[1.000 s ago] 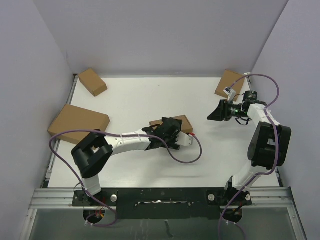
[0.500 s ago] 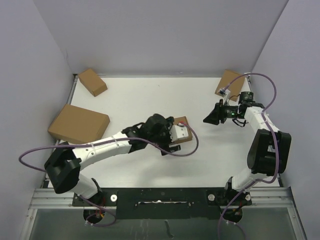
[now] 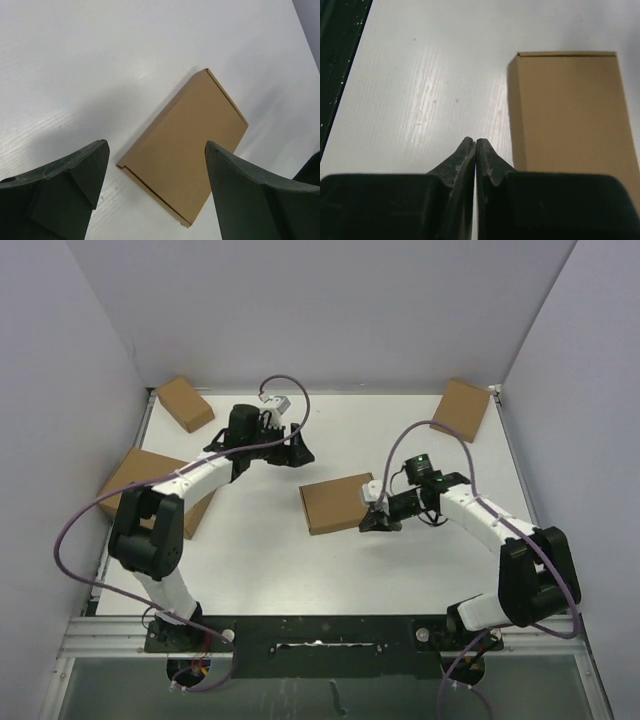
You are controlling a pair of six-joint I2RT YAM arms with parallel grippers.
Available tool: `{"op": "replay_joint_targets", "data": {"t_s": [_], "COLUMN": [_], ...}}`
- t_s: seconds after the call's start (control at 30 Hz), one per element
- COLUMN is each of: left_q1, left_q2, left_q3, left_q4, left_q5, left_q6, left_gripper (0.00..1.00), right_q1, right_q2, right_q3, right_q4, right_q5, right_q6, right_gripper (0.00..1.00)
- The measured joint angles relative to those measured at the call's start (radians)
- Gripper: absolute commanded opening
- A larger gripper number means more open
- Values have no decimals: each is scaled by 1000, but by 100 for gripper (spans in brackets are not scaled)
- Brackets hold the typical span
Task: Fold the paper box
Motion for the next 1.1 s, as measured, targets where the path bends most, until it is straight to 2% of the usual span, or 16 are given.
{"op": "replay_joint_targets", "data": {"t_s": [0.23, 0.4, 0.5, 0.63, 0.97, 1.1], "left_q1": [-6, -16, -33, -60, -103, -106], "left_q2": [277, 396, 435, 480, 512, 512], "left_q3": [275, 373, 400, 442, 500, 525], "left_q4": [-94, -191, -240, -294, -371, -386], "left_q5": [32, 61, 80, 114, 166, 169], "left_q6": [-1, 42, 68, 95, 172, 186], "left_gripper": [65, 62, 55, 53, 52, 53], "right_q1": [271, 375, 393, 398, 420, 426], "right_q2": [141, 250, 260, 272, 283, 283], "right_q3": [-14, -5, 15, 27, 30, 30], "right_q4": [161, 232, 269, 326, 416, 426], "right_q5": [289, 471, 547, 636, 809, 841], "right_q6": [35, 95, 123, 177, 276, 295], "right_gripper": [0, 0, 0, 0, 0, 3]}}
